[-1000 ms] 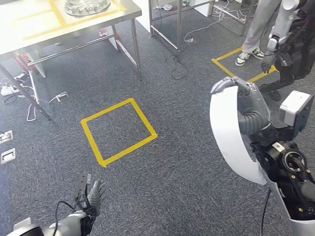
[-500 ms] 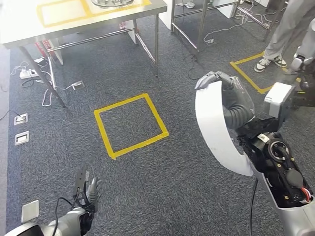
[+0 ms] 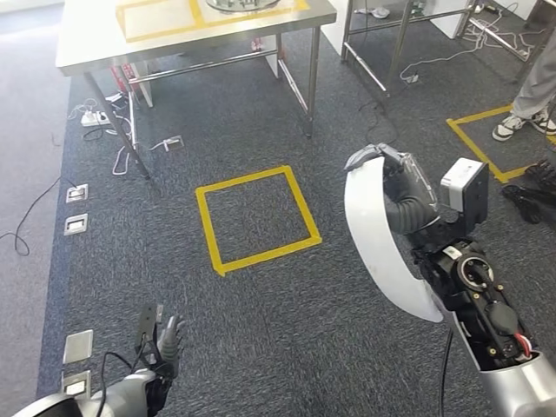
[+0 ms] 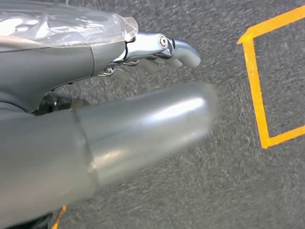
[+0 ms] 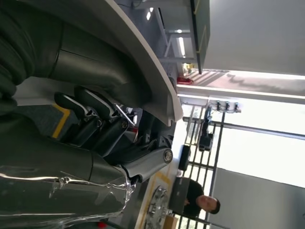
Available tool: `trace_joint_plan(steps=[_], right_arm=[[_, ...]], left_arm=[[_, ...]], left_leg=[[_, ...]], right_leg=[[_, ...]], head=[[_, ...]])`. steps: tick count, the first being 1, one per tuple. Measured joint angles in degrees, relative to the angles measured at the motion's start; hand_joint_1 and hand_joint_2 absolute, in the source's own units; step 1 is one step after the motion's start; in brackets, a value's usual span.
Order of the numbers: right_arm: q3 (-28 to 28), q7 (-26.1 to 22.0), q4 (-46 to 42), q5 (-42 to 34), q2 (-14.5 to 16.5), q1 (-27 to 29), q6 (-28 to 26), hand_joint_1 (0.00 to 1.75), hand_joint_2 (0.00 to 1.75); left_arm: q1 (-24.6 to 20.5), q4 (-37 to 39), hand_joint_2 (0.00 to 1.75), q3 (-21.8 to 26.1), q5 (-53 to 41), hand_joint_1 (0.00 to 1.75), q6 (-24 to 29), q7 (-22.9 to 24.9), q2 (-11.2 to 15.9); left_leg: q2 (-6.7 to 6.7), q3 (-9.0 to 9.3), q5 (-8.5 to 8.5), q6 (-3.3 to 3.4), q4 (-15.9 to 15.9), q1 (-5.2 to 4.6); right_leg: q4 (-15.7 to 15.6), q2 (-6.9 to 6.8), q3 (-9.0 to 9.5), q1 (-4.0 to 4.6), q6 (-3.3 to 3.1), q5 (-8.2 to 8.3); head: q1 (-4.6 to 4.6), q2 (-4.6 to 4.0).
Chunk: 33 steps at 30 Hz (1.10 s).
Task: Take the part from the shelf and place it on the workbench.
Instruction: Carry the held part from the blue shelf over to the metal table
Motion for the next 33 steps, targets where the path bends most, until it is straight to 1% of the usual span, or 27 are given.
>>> trace_joint_plan(steps=[2, 3, 4, 5, 6, 7, 8, 9, 10, 11, 13, 14, 15, 16, 18, 19, 20, 21, 22, 23, 24, 25, 26, 28, 31, 32, 33], right_arm=[[-0.13, 0.44, 0.02, 0.29, -0.06, 1.24, -0.43, 1.75, 1.75], [-0.18, 0.6, 0.02, 0.38, -0.12, 1.95, -0.56, 1.75, 1.75], [-0.22, 0.7, 0.02, 0.43, -0.19, 2.62, -0.66, 1.75, 1.75], [-0.28, 0.73, 0.02, 0.44, -0.24, 3.13, -0.69, 1.75, 1.75], [-0.33, 0.78, 0.02, 0.46, -0.28, 3.45, -0.69, 1.75, 1.75], [-0.39, 0.83, 0.01, 0.5, -0.3, 3.61, -0.69, 1.75, 1.75], [-0.45, 0.88, -0.02, 0.54, -0.3, 3.67, -0.69, 1.75, 1.75], [-0.51, 0.95, -0.07, 0.56, -0.32, 3.68, -0.69, 1.75, 1.75], [-0.57, 0.99, -0.13, 0.59, -0.34, 3.7, -0.68, 1.75, 1.75], [-0.6, 1.03, -0.2, 0.61, -0.37, 3.74, -0.66, 1.75, 1.75], [-0.63, 1.18, -0.42, 0.64, -0.43, 3.94, -0.61, 1.75, 1.75], [-0.66, 1.32, -0.61, 0.64, -0.5, 4.07, -0.64, 1.75, 1.75], [-0.69, 1.48, -0.85, 0.63, -0.6, 4.17, -0.7, 1.75, 1.75], [-0.72, 1.67, -1.08, 0.62, -0.74, 4.25, -0.8, 1.75, 1.75], [-0.75, 2.03, -1.29, 0.55, -1.09, 4.53, -1.03, 1.75, 1.75], [-0.74, 2.19, -1.3, 0.5, -1.29, 4.8, -1.1, 1.75, 1.75], [-0.74, 2.3, -1.3, 0.46, -1.48, 5.11, -1.14, 1.75, 1.75], [-0.73, 2.36, -1.33, 0.43, -1.61, 5.35, -1.13, 1.75, 1.75], [-0.73, 2.38, -1.45, 0.41, -1.71, 5.48, -1.13, 1.75, 1.75], [-0.73, 2.39, -1.64, 0.39, -1.74, 5.51, -1.13, 1.75, 1.75], [-0.73, 2.38, -1.84, 0.39, -1.76, 5.49, -1.13, 1.75, 1.75], [-0.73, 2.37, -2.02, 0.38, -1.79, 5.46, -1.13, 1.75, 1.75], [-0.73, 2.36, -2.13, 0.36, -1.81, 5.48, -1.14, 1.75, 1.75], [-0.73, 2.3, -2.2, 0.27, -1.83, 5.52, -1.21, 1.75, 1.75], [-0.76, 1.86, -2.16, 0.08, -1.79, 5.42, -1.92, 1.75, 1.75], [-0.76, 1.6, -2.12, 0.07, -1.77, 5.36, -2.2, 1.75, 1.75], [-0.75, 1.34, -2.08, 0.13, -1.75, 5.31, -2.36, 1.75, 1.75]], left_arm=[[-0.02, 0.01, 0.0, -0.01, 0.01, 0.0, -0.03, 0.01, 0.14], [0.0, 0.01, 0.0, -0.02, 0.01, 0.0, -0.04, 0.02, 0.12], [0.08, 0.01, 0.0, -0.02, 0.01, 0.0, -0.05, 0.03, 0.11], [0.16, 0.01, 0.0, -0.02, 0.01, 0.0, -0.05, 0.04, 0.1], [0.2, 0.01, 0.0, -0.02, 0.02, 0.0, -0.05, 0.05, 0.12], [0.2, 0.01, 0.0, -0.02, 0.02, 0.0, -0.05, 0.05, 0.18], [0.13, 0.01, 0.0, -0.02, 0.04, 0.0, -0.06, 0.04, 0.23], [0.05, 0.01, 0.0, -0.02, 0.1, 0.0, -0.06, 0.03, 0.28], [-0.01, 0.01, 0.0, -0.02, 0.16, 0.0, -0.07, 0.02, 0.31], [-0.03, 0.01, 0.0, -0.02, 0.24, 0.0, -0.07, 0.01, 0.31], [0.11, 0.01, 0.0, -0.02, 0.37, 0.0, -0.08, -0.03, 0.3], [0.18, 0.01, 0.0, -0.02, 0.42, 0.0, -0.09, -0.08, 0.3], [0.2, 0.01, 0.0, -0.02, 0.46, 0.0, -0.13, -0.12, 0.3], [0.19, 0.01, 0.0, -0.02, 0.49, 0.0, -0.16, -0.16, 0.3], [0.18, 0.01, 0.0, -0.02, 0.51, 0.0, -0.24, -0.21, 0.27], [0.2, 0.01, 0.0, -0.02, 0.54, 0.0, -0.24, -0.21, 0.26], [0.24, 0.01, 0.0, -0.03, 0.57, 0.0, -0.25, -0.21, 0.23], [0.28, 0.01, 0.0, -0.03, 0.61, 0.0, -0.25, -0.21, 0.22], [0.31, 0.01, 0.0, -0.04, 0.65, 0.0, -0.27, -0.21, 0.2], [0.32, 0.01, 0.0, -0.04, 0.67, 0.0, -0.31, -0.22, 0.16], [0.31, 0.01, 0.0, -0.04, 0.67, 0.0, -0.34, -0.24, 0.11], [0.29, 0.01, 0.0, -0.04, 0.67, 0.0, -0.38, -0.26, 0.06], [0.31, 0.01, 0.0, -0.04, 0.67, 0.0, -0.4, -0.28, 0.03], [0.49, 0.01, 0.0, -0.04, 0.67, 0.0, -0.39, -0.31, 0.05], [0.63, 0.01, 0.0, -0.04, 0.67, 0.0, -0.42, -0.27, 0.08], [0.61, 0.01, 0.0, -0.04, 0.65, 0.0, -0.45, -0.2, 0.08], [0.57, 0.01, 0.0, -0.04, 0.6, 0.0, -0.49, -0.08, 0.11]], left_leg=[[2.09, -3.4, -3.5, -0.4, 7.08, 0.01], [2.55, -5.41, -5.01, -0.6, 11.07, 0.13], [2.8, -6.83, -5.73, -0.76, 13.82, 0.24], [2.95, -7.21, -5.44, -0.87, 14.48, 0.35], [3.13, -6.3, -4.13, -0.91, 12.67, 0.43], [3.53, -4.26, -2.19, -0.88, 8.87, 0.48], [4.34, -1.86, -0.6, -0.79, 4.42, 0.41], [4.91, 0.08, 0.59, -0.52, 0.73, 0.28], [5.34, 1.28, 1.09, -0.2, -1.56, 0.14], [5.43, 1.66, 1.0, 0.16, -2.39, -0.02], [4.66, 1.65, 0.98, 0.87, -2.41, -0.03], [4.34, 1.72, 0.99, 1.21, -2.48, 0.04], [4.05, 1.8, 1.02, 1.55, -2.57, 0.12], [3.77, 1.87, 1.04, 1.85, -2.65, 0.2], [3.1, 1.88, 1.0, 2.19, -2.62, 0.09], [2.65, 1.89, 0.98, 2.26, -2.59, 0.04], [2.16, 1.91, 0.97, 2.28, -2.55, 0.01], [1.65, 1.94, 0.96, 2.27, -2.49, -0.02], [1.13, 2.0, 0.93, 2.24, -2.44, -0.03], [0.67, 2.06, 0.89, 2.17, -2.39, -0.03], [0.31, 2.06, 0.87, 2.03, -2.3, -0.11], [-0.01, 1.93, 0.89, 1.84, -2.21, -0.14], [-0.24, 1.74, 0.98, 1.57, -2.17, -0.13], [-0.63, 1.44, 1.13, 1.13, -2.18, -0.09], [-0.73, 1.53, 1.18, 1.79, -2.38, -0.18], [-0.72, 1.61, 1.33, 1.89, -2.56, -0.14], [-0.71, 1.69, 1.37, 1.79, -2.65, -0.14]], right_leg=[[-0.26, -0.75, 0.16, -0.06, -0.33, 0.13], [-0.25, -1.17, 0.13, -0.03, -0.37, 0.12], [-0.24, -1.6, 0.11, -0.01, -0.38, 0.09], [-0.23, -2.0, 0.1, 0.0, -0.37, 0.05], [-0.2, -2.35, 0.12, -0.01, -0.31, 0.0], [-0.15, -2.67, 0.19, -0.03, -0.18, -0.11], [-0.07, -2.97, 0.23, 0.06, 0.04, -0.26], [0.05, -3.24, 0.24, 0.23, 0.32, -0.45], [0.13, -3.49, 0.25, 0.42, 0.6, -0.61], [0.18, -3.75, 0.26, 0.62, 0.87, -0.76], [0.25, -4.14, 0.36, 0.59, 1.41, -1.11], [0.85, -3.88, 0.15, 0.47, 1.74, -1.72], [2.4, -3.38, -0.51, 0.35, 2.01, -2.84], [5.25, -2.67, -1.79, 0.25, 2.25, -4.5], [13.34, -1.67, -5.48, 0.24, 2.44, -8.07], [16.59, -1.5, -7.09, 0.23, 2.47, -8.96], [17.94, -1.42, -7.91, 0.23, 2.43, -8.79], [17.01, -1.34, -7.72, 0.23, 2.31, -7.52], [13.95, -1.12, -6.55, 0.23, 2.09, -5.37], [9.72, -0.55, -4.83, 0.23, 1.79, -3.15], [5.86, 0.14, -3.2, 0.23, 1.52, -1.48], [2.96, 0.72, -1.82, 0.24, 1.3, -0.6], [1.53, 1.14, -1.11, 0.31, 1.13, -0.46], [0.99, 1.02, -0.66, 0.4, 0.99, -0.68], [0.66, 0.89, -0.61, 0.34, 1.08, -0.56], [0.68, 0.89, -0.61, 0.4, 1.07, -0.51], [0.66, 0.9, -0.6, 0.39, 1.02, -0.48]], head=[[-0.5, 0.0], [-0.69, 0.0], [-0.82, 0.0], [-0.89, 0.0], [-0.98, 0.0], [-1.06, 0.0], [-1.2, 0.0], [-1.34, 0.0], [-1.34, 0.0], [-1.22, 0.0], [-0.81, 0.0], [-0.65, 0.0], [-0.51, 0.0], [-0.32, 0.0], [-0.02, 0.0], [0.07, 0.0], [0.12, 0.0], [0.2, 0.0], [0.27, 0.0], [0.34, 0.0], [0.36, 0.0], [0.36, 0.0], [0.33, 0.0], [0.29, 0.0], [0.13, 0.0], [0.05, 0.0], [0.0, 0.0]])
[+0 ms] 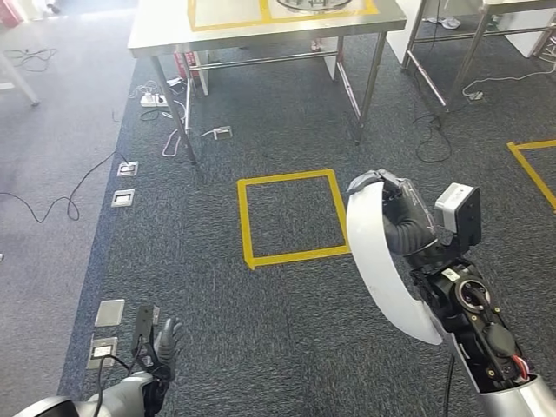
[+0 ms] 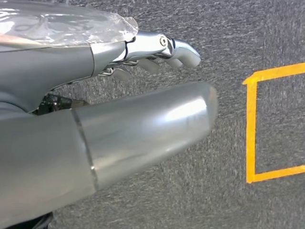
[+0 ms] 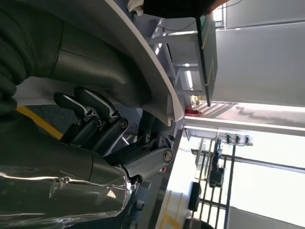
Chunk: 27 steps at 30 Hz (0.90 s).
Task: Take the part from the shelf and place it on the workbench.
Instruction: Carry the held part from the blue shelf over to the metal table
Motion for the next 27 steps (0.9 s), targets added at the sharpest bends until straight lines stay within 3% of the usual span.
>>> trace_joint_plan(steps=[3, 8, 11, 12, 14, 15, 16, 17, 18, 19, 20, 22, 24, 26, 27], right_arm=[[-0.02, -0.56, 0.09, 0.32, 0.01, -0.04, -0.32, 1.75, 1.75], [-0.19, -0.88, 0.11, 0.99, 0.04, -0.03, -0.23, 1.75, 1.75], [-0.34, -0.91, 0.11, 1.13, 0.05, -0.19, -0.2, 1.75, 1.75], [-0.38, -0.92, 0.11, 1.19, 0.05, -0.34, -0.18, 1.75, 1.75], [-0.39, -0.94, 0.11, 1.34, 0.05, -0.39, -0.15, 1.75, 1.75], [-0.39, -0.93, 0.13, 1.43, 0.05, -0.27, -0.13, 1.75, 1.75], [-0.4, -0.92, 0.15, 1.51, 0.05, -0.09, -0.14, 1.75, 1.75], [-0.41, -0.92, 0.19, 1.6, 0.05, 0.03, -0.14, 1.75, 1.75], [-0.43, -0.92, 0.21, 1.66, 0.05, 0.08, -0.13, 1.75, 1.75], [-0.45, -0.92, 0.24, 1.71, 0.05, 0.07, -0.13, 1.75, 1.75], [-0.46, -0.92, 0.28, 1.76, 0.05, 0.04, -0.09, 1.75, 1.75], [-0.47, -0.89, 0.38, 1.85, 0.14, -0.02, -0.04, 1.75, 1.75], [-0.54, -0.82, 0.43, 1.89, 0.3, -0.02, -0.05, 1.75, 1.75], [-0.68, -0.79, 0.39, 1.92, 0.48, -0.09, -0.08, 1.75, 1.75], [-0.73, -0.78, 0.37, 1.93, 0.54, -0.19, -0.08, 1.75, 1.75]], left_arm=[[-0.1, 0.0, 0.0, 0.0, -0.23, 0.0, -0.14, 0.35, 0.04], [-0.57, -0.01, 0.0, 0.0, -0.37, 0.0, -0.54, 0.65, 0.16], [-0.7, -0.01, 0.0, 0.0, -0.39, 0.0, -0.61, 0.88, 0.07], [-0.71, -0.01, 0.0, 0.0, -0.39, 0.0, -0.63, 0.94, 0.03], [-0.73, -0.01, 0.0, 0.0, -0.39, 0.0, -0.7, 1.01, -0.02], [-0.7, -0.01, 0.0, 0.0, -0.39, 0.0, -0.73, 1.03, -0.02], [-0.62, 0.0, 0.0, 0.0, -0.39, 0.0, -0.75, 1.05, -0.03], [-0.52, 0.0, 0.0, 0.0, -0.39, 0.0, -0.76, 1.07, -0.05], [-0.44, 0.0, 0.0, 0.0, -0.39, 0.0, -0.77, 1.08, -0.09], [-0.39, 0.0, 0.0, 0.0, -0.39, 0.0, -0.78, 1.09, -0.12], [-0.42, 0.0, 0.0, 0.0, -0.38, 0.0, -0.78, 1.09, -0.12], [-0.52, 0.0, 0.0, 0.0, -0.38, 0.0, -0.79, 1.1, -0.09], [-0.52, 0.0, 0.0, 0.0, -0.35, 0.0, -0.79, 1.1, -0.05], [-0.55, -0.01, 0.0, 0.0, -0.31, 0.0, -0.79, 1.08, -0.02], [-0.66, -0.02, 0.0, 0.0, -0.28, 0.0, -0.79, 1.06, 0.0]], left_leg=[[0.0, 0.07, 0.03, -0.03, -0.05, -0.03], [0.14, 0.21, -0.4, 0.53, -0.52, -0.18], [0.48, 1.93, -0.52, 0.92, -2.13, 0.19], [0.57, 2.57, -0.49, 0.94, -2.44, 0.33], [0.76, 3.17, -0.7, 0.92, -2.55, 0.42], [0.8, 3.37, -0.91, 0.84, -2.52, 0.46], [0.8, 3.62, -1.16, 0.71, -2.48, 0.54], [0.77, 3.98, -1.48, 0.5, -2.42, 0.66], [0.72, 4.45, -1.9, 0.24, -2.31, 0.83], [0.66, 4.96, -2.42, -0.1, -2.14, 0.99], [0.61, 5.38, -2.9, -0.47, -1.93, 1.1], [0.56, 5.46, -3.71, -1.29, -1.32, 1.1], [0.54, 5.21, -4.09, -1.94, -0.84, 1.03], [1.43, 4.28, -4.18, -2.32, 1.33, 1.06], [2.15, 2.72, -4.44, -2.48, 4.04, 1.06]], right_leg=[[-0.02, 0.03, 0.01, -0.1, -0.05, 0.04], [-0.11, 0.07, 0.37, -0.13, 0.28, 0.29], [1.24, -0.43, 0.28, 0.08, 0.81, -0.27], [3.33, -0.75, -0.7, 0.08, 0.95, -1.6], [10.58, -1.24, -4.45, -0.14, 1.32, -4.93], [14.2, -1.3, -6.57, -0.3, 1.59, -6.11], [16.13, -1.33, -7.99, -0.5, 1.87, -6.3], [15.81, -1.38, -8.36, -0.73, 2.16, -5.28], [13.06, -1.41, -7.56, -0.98, 2.45, -3.06], [8.75, -1.38, -6.0, -1.27, 2.77, -0.33], [4.8, -1.22, -4.49, -1.34, 3.0, 1.31], [0.42, -1.0, -2.48, -1.25, 2.3, 2.05], [0.31, -1.09, -1.94, -0.96, 0.67, 1.42], [0.22, -1.25, -1.33, -0.94, -0.3, 1.43], [0.05, -1.34, -0.88, -1.0, -0.61, 1.29]], head=[[-0.19, 0.0], [-0.4, 0.0], [-0.18, 0.0], [0.05, 0.0], [0.42, 0.0], [0.48, 0.0], [0.5, 0.0], [0.5, 0.0], [0.51, 0.0], [0.56, 0.0], [0.71, 0.0], [0.95, 0.0], [0.76, 0.0], [0.28, 0.0], [0.03, 0.0]])
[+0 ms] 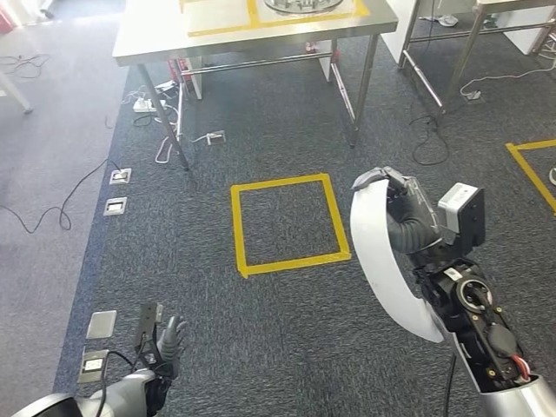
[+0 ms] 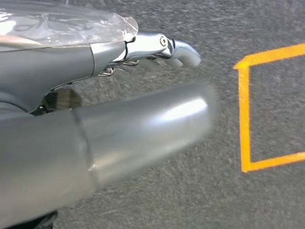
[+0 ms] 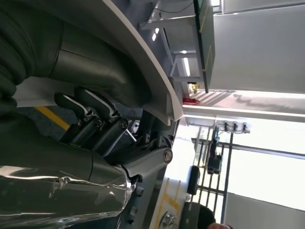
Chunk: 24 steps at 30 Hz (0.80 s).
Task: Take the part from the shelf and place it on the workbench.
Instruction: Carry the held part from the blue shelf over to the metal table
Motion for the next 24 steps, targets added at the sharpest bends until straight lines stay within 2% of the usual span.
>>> trace_joint_plan(steps=[2, 3, 4, 5, 6, 8, 9, 10, 11, 13, 14, 15, 16, 18, 19, 20, 21, 22, 23, 24], right_arm=[[-0.04, 0.05, -0.02, 0.01, 0.06, -0.07, 0.06, 1.75, 1.75], [-0.03, 0.1, -0.02, 0.01, 0.06, -0.01, 0.09, 1.75, 1.75], [-0.02, 0.15, -0.01, 0.01, 0.06, 0.05, 0.1, 1.75, 1.75], [-0.01, 0.19, -0.01, 0.01, 0.06, 0.09, 0.11, 1.75, 1.75], [0.0, 0.22, -0.01, 0.01, 0.06, 0.11, 0.11, 1.75, 1.75], [0.01, 0.25, -0.02, 0.0, 0.07, 0.07, 0.11, 1.75, 1.75], [0.01, 0.28, -0.02, -0.01, 0.08, 0.04, 0.11, 1.75, 1.75], [0.01, 0.32, -0.02, -0.01, 0.08, 0.0, 0.11, 1.75, 1.75], [0.02, 0.36, -0.02, -0.01, 0.09, -0.02, 0.11, 1.75, 1.75], [0.01, 0.4, -0.07, -0.02, 0.1, -0.12, 0.11, 1.75, 1.75], [0.01, 0.38, -0.11, -0.03, 0.1, -0.19, 0.11, 1.75, 1.75], [-0.01, 0.37, -0.15, -0.04, 0.1, -0.3, 0.12, 1.75, 1.75], [-0.01, 0.36, -0.17, -0.04, 0.1, -0.34, 0.13, 1.75, 1.75], [0.01, 0.37, -0.17, -0.04, 0.1, -0.22, 0.13, 1.75, 1.75], [0.02, 0.38, -0.17, -0.04, 0.1, -0.09, 0.13, 1.75, 1.75], [0.02, 0.38, -0.17, -0.04, 0.1, 0.01, 0.13, 1.75, 1.75], [0.02, 0.37, -0.17, -0.04, 0.1, 0.04, 0.13, 1.75, 1.75], [0.01, 0.36, -0.18, -0.02, 0.1, 0.02, 0.15, 1.75, 1.75], [0.01, 0.34, -0.19, 0.0, 0.1, -0.03, 0.25, 1.75, 1.75], [0.02, 0.31, -0.19, 0.03, 0.1, -0.1, 0.33, 1.75, 1.75]], left_arm=[[-0.18, -0.01, 0.0, 0.0, 0.08, 0.0, 0.0, -0.04, -0.01], [-0.15, 0.0, 0.0, 0.0, 0.12, 0.0, 0.0, -0.04, -0.01], [-0.04, 0.01, 0.0, 0.0, 0.16, 0.0, 0.0, -0.04, -0.01], [0.08, 0.01, 0.0, 0.0, 0.18, 0.0, 0.0, -0.04, 0.01], [0.16, 0.02, 0.0, 0.0, 0.2, 0.0, 0.0, -0.04, 0.03], [0.19, 0.02, 0.0, 0.0, 0.2, 0.0, 0.0, -0.05, 0.14], [0.14, 0.02, 0.0, 0.0, 0.2, 0.0, 0.0, -0.05, 0.23], [0.08, 0.02, 0.0, 0.0, 0.21, 0.0, 0.0, -0.07, 0.32], [0.04, 0.02, 0.0, 0.0, 0.21, 0.0, 0.0, -0.08, 0.38], [0.02, 0.01, 0.0, 0.0, 0.23, 0.0, 0.0, -0.11, 0.39], [0.03, 0.01, 0.0, 0.0, 0.24, 0.0, 0.0, -0.12, 0.37], [0.01, 0.01, 0.0, 0.0, 0.25, 0.0, 0.0, -0.14, 0.35], [-0.01, 0.02, 0.0, 0.0, 0.25, 0.0, 0.0, -0.15, 0.33], [0.0, 0.02, 0.0, 0.0, 0.25, 0.0, 0.0, -0.17, 0.31], [0.07, 0.02, 0.0, 0.0, 0.25, 0.0, 0.0, -0.17, 0.29], [0.16, 0.02, 0.0, 0.0, 0.25, 0.0, 0.0, -0.17, 0.26], [0.25, 0.02, 0.0, 0.0, 0.28, 0.0, 0.0, -0.17, 0.24], [0.32, 0.02, 0.0, 0.0, 0.31, 0.0, 0.0, -0.19, 0.2], [0.37, 0.02, 0.0, 0.0, 0.34, 0.0, 0.0, -0.23, 0.13], [0.37, 0.02, 0.0, -0.01, 0.37, 0.0, 0.01, -0.27, 0.04]], left_leg=[[1.27, -5.27, -1.76, -0.29, 7.97, -0.06], [1.46, -8.08, -2.99, -0.35, 11.5, -0.07], [1.54, -10.2, -3.69, -0.29, 13.56, -0.08], [1.57, -11.31, -3.31, -0.09, 13.56, -0.14], [1.58, -11.26, -1.69, 0.24, 11.42, -0.27], [1.86, -8.82, 4.06, 1.29, 2.95, -0.82], [2.13, -7.58, 6.02, 1.7, -0.81, -1.17], [2.33, -6.71, 7.26, 2.02, -3.31, -1.51], [2.45, -6.31, 7.55, 2.23, -4.53, -1.74], [2.21, -5.53, 7.06, 2.56, -4.83, -1.7], [2.08, -4.93, 6.82, 2.84, -5.01, -1.58], [1.95, -4.25, 6.5, 3.15, -5.11, -1.48], [1.82, -3.65, 6.17, 3.41, -5.21, -1.42], [1.55, -2.66, 5.26, 3.78, -5.2, -1.5], [1.38, -2.13, 4.78, 3.84, -5.18, -1.54], [1.17, -1.48, 4.24, 3.85, -5.16, -1.61], [0.98, -0.72, 3.71, 3.82, -5.14, -1.68], [0.82, 0.12, 3.13, 3.76, -5.12, -1.75], [0.72, 0.84, 2.56, 3.69, -5.11, -1.82], [0.64, 1.41, 2.06, 3.57, -5.04, -1.91]], right_leg=[[-0.21, -0.31, 0.76, 0.07, -0.53, -0.6], [-0.23, -0.43, 1.17, 0.18, -0.71, -1.01], [-0.24, -0.5, 1.63, 0.3, -0.81, -1.45], [-0.25, -0.54, 2.2, 0.42, -0.84, -1.95], [-0.26, -0.57, 2.86, 0.5, -0.82, -2.46], [-0.32, -0.66, 4.18, 0.62, -0.65, -3.53], [-0.39, -0.66, 4.65, 0.7, -0.46, -4.02], [-0.53, -0.68, 4.95, 0.77, -0.18, -4.46], [-0.56, -0.69, 5.21, 0.83, 0.14, -4.71], [-0.36, -0.76, 5.53, 0.91, 0.73, -4.93], [0.78, -0.77, 5.29, 0.9, 0.93, -4.96], [3.0, -0.77, 4.27, 0.88, 1.09, -5.25], [6.17, -0.76, 2.6, 0.82, 1.21, -5.86], [14.04, -0.74, -2.18, 0.83, 1.51, -8.8], [16.45, -0.74, -4.18, 0.83, 1.62, -10.3], [17.21, -0.74, -5.52, 0.85, 1.66, -11.04], [15.63, -0.74, -5.71, 0.86, 1.57, -10.16], [12.22, -0.71, -5.04, 0.92, 1.34, -7.69], [7.88, -0.63, -4.02, 1.03, 1.0, -4.09], [4.04, -0.55, -3.11, 1.19, 0.63, -1.31]], head=[[-0.58, 0.0], [-0.79, 0.0], [-0.94, 0.0], [-1.06, 0.0], [-1.18, 0.0], [-1.35, 0.0], [-1.36, 0.0], [-1.32, 0.0], [-1.27, 0.0], [-1.21, 0.0], [-1.14, 0.0], [-0.95, 0.0], [-0.74, 0.0], [-0.33, 0.0], [-0.25, 0.0], [-0.15, 0.0], [-0.05, 0.0], [0.03, 0.0], [0.16, 0.0], [0.23, 0.0]])
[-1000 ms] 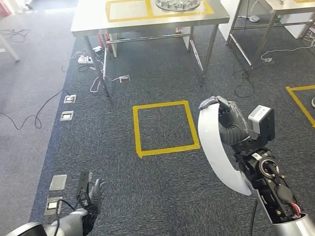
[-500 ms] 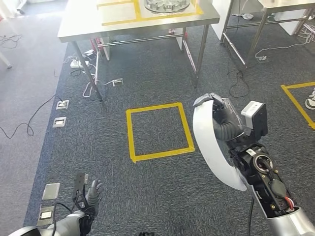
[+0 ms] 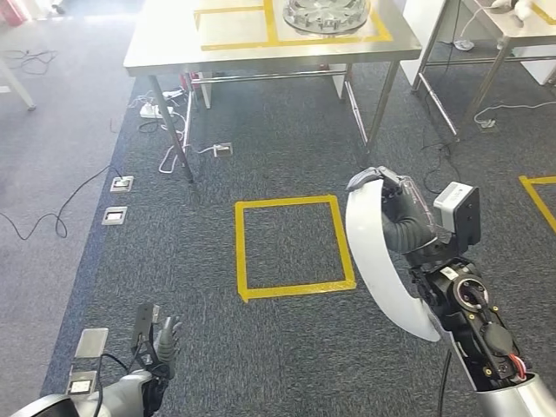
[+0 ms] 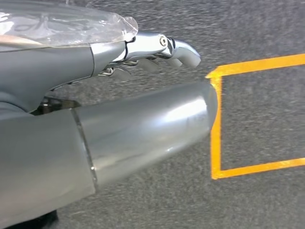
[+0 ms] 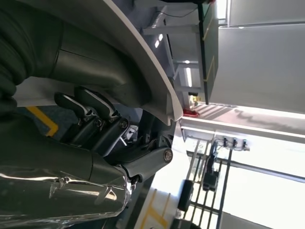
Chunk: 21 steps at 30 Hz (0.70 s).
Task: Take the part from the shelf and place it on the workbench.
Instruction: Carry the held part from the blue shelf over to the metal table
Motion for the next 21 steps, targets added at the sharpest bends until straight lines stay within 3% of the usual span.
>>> trace_joint_plan(steps=[1, 2, 4, 6, 7, 10, 11, 12, 13, 15, 16, 19, 21], right_arm=[[0.02, 0.02, -0.04, 0.04, 0.01, -0.07, 0.09, 1.75, 1.75], [0.03, 0.04, -0.17, 0.07, 0.03, -0.11, 0.19, 1.75, 1.75], [0.04, 0.14, -0.56, 0.1, 0.11, -0.16, 0.28, 1.75, 1.75], [0.04, 0.18, -0.99, 0.1, 0.23, -0.29, 0.47, 1.75, 1.75], [0.07, 0.18, -1.15, 0.1, 0.29, -0.36, 0.61, 1.75, 1.75], [0.26, 0.19, -1.27, 0.16, 0.35, -0.16, 0.93, 1.75, 1.75], [0.33, 0.19, -1.27, 0.2, 0.35, -0.01, 1.0, 1.75, 1.75], [0.38, 0.17, -1.27, 0.24, 0.35, 0.09, 1.09, 1.75, 1.75], [0.42, 0.14, -1.28, 0.28, 0.35, 0.14, 1.17, 1.75, 1.75], [0.47, 0.05, -1.37, 0.44, 0.36, 0.14, 1.26, 1.75, 1.75], [0.5, 0.0, -1.44, 0.5, 0.37, 0.09, 1.27, 1.75, 1.75], [0.56, -0.09, -1.78, 0.69, 0.38, 0.05, 1.36, 1.75, 1.75], [0.57, -0.12, -2.03, 0.9, 0.38, 0.04, 1.43, 1.75, 1.75]], left_arm=[[-0.03, 0.0, 0.0, -0.01, 0.01, 0.0, 0.01, -0.04, -0.07], [-0.02, 0.0, 0.0, -0.01, 0.02, 0.0, 0.01, -0.08, -0.13], [0.02, -0.01, 0.0, -0.02, 0.03, 0.0, 0.02, -0.15, -0.08], [0.03, -0.01, 0.0, -0.02, 0.02, 0.0, 0.02, -0.23, -0.09], [-0.05, -0.01, 0.0, -0.02, 0.02, 0.0, 0.02, -0.26, -0.08], [0.01, 0.0, 0.0, -0.02, 0.01, 0.0, 0.02, -0.29, -0.11], [0.13, 0.0, 0.0, -0.02, 0.01, 0.0, 0.02, -0.29, -0.09], [0.22, 0.0, 0.0, -0.02, 0.01, 0.0, 0.02, -0.29, -0.07], [0.26, 0.0, 0.0, -0.02, -0.01, 0.0, 0.02, -0.29, -0.03], [0.22, 0.0, 0.0, -0.02, -0.1, 0.0, 0.02, -0.29, -0.01], [0.17, 0.0, 0.0, -0.03, -0.16, 0.0, 0.02, -0.27, -0.01], [0.05, -0.01, 0.0, -0.05, -0.3, 0.0, 0.04, -0.12, -0.09], [-0.01, -0.01, 0.0, -0.06, -0.34, 0.0, 0.06, -0.05, -0.16]], left_leg=[[-0.06, 0.2, -0.4, -0.2, 0.05, -0.04], [-0.1, 0.24, -0.63, -0.45, 0.17, -0.05], [-0.15, 0.23, -0.86, -1.06, 0.4, -0.09], [0.14, -0.59, -1.49, -1.63, 2.56, 0.01], [0.32, -2.12, -2.33, -1.99, 5.3, 0.18], [0.75, -9.49, -5.86, -3.14, 16.09, 0.93], [0.85, -11.05, -6.02, -3.43, 17.41, 1.16], [0.94, -11.49, -4.96, -3.6, 16.51, 1.37], [1.05, -10.72, -2.63, -3.73, 13.35, 1.55], [1.5, -7.74, 2.47, -3.82, 4.79, 1.7], [1.72, -6.67, 3.47, -3.59, 2.01, 1.6], [1.65, -5.86, 3.22, -2.1, 0.75, 1.26], [1.35, -4.94, 3.04, -1.19, 0.65, 1.29]], right_leg=[[-2.74, 0.09, 0.83, 0.17, -0.38, 1.9], [-4.2, 0.13, 1.14, 0.35, -0.78, 2.71], [-4.92, 0.07, 1.9, 0.39, -1.5, 2.51], [-5.52, 0.01, 2.96, 0.11, -2.04, 2.59], [-5.76, 0.01, 3.51, -0.05, -2.2, 2.47], [-5.85, -0.03, 4.51, -0.19, -2.35, 1.5], [-5.81, -0.02, 4.93, -0.25, -2.26, 1.07], [-5.74, -0.02, 5.44, -0.37, -2.1, 0.59], [-5.64, -0.02, 6.04, -0.52, -1.86, 0.03], [-5.39, -0.06, 7.2, -0.76, -1.16, -1.2], [-5.33, -0.08, 7.52, -0.77, -0.75, -1.73], [-5.34, -0.18, 8.14, -0.61, 0.4, -2.7], [-3.64, -0.26, 7.9, -0.79, 0.89, -3.43]], head=[[0.07, 0.0], [0.12, 0.0], [0.15, 0.0], [0.02, 0.0], [-0.16, 0.0], [-0.65, 0.0], [-0.71, 0.0], [-0.77, 0.0], [-0.83, 0.0], [-0.95, 0.0], [-0.97, 0.0], [-0.86, 0.0], [-0.6, 0.0]])
